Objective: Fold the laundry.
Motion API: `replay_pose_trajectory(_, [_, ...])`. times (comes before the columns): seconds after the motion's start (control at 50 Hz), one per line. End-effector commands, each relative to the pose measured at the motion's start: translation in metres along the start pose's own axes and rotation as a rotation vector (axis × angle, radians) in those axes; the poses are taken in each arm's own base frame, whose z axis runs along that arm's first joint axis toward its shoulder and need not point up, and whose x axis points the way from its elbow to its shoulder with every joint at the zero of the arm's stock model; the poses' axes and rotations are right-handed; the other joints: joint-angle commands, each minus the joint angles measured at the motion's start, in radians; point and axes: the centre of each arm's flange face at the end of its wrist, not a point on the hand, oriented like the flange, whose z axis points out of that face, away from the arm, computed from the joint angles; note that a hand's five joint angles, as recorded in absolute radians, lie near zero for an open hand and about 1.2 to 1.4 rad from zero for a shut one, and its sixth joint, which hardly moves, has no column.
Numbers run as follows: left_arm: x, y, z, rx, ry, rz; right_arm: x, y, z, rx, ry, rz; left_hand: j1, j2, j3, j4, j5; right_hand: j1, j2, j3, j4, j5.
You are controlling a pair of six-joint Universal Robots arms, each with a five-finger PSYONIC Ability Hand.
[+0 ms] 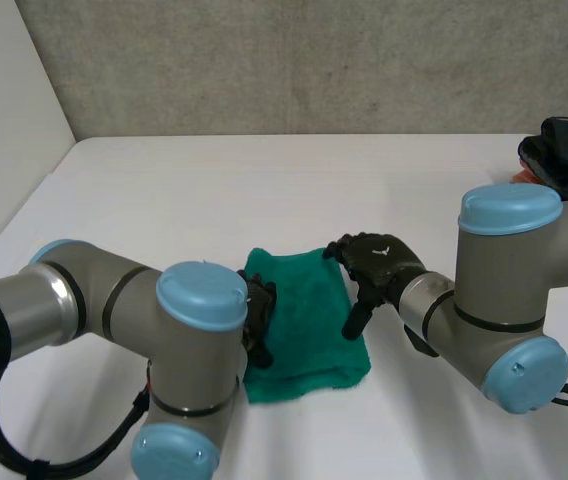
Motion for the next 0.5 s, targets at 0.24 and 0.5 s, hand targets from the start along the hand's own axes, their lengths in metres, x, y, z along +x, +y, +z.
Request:
replay_pose_trajectory(0.24, [-0.017,-0.046,-0.023,0.194,-0.044,-0.081,0.0,0.003,-0.001,-0.025,0.05,-0.146,0.074,0.064,0.058,0.066,0.045,-0.025,-0.046,-0.039,-0.062,-0.063])
replay_pose_trajectory(0.5, [-0.055,-0.081,-0.051,0.437,0.027,-0.149,-0.003,-0.044,-0.047,0.207,0.082,-0.182,0.001,-0.009,-0.016,-0.008,-0.028,-0.025,-0.046,-0.039,-0.062,-0.063])
